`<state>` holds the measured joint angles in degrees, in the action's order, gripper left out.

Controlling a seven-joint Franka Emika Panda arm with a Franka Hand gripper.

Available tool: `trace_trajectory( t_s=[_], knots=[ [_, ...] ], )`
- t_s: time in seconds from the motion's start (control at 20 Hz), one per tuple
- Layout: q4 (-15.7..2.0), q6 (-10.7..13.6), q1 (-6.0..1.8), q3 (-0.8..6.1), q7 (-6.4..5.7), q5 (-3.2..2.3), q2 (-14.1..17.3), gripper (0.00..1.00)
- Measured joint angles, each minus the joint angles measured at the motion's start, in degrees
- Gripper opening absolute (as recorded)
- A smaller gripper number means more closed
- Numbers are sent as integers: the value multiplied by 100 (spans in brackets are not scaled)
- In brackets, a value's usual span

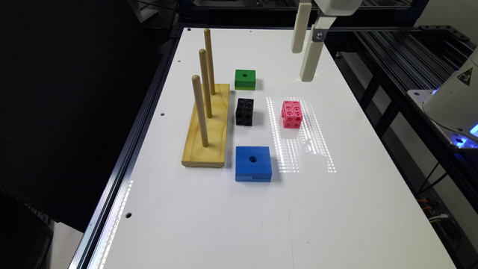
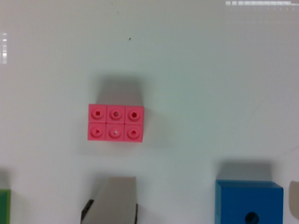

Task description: Pick up blue block.

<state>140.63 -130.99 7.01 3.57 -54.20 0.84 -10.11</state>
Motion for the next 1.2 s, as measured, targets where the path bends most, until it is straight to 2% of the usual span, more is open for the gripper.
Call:
trace_trajectory(
  t_s=[0.25,0.45,0.75,1.05,1.2],
  knots=[
    [1,0,-1,3,0,0,0,100],
    [-48,0,1,63,-25,2,5,100],
    [-246,-3,2,267,-223,3,131,100],
    [-678,-8,2,456,-414,3,554,100],
    [-911,-8,2,584,-546,3,796,100]
  ],
)
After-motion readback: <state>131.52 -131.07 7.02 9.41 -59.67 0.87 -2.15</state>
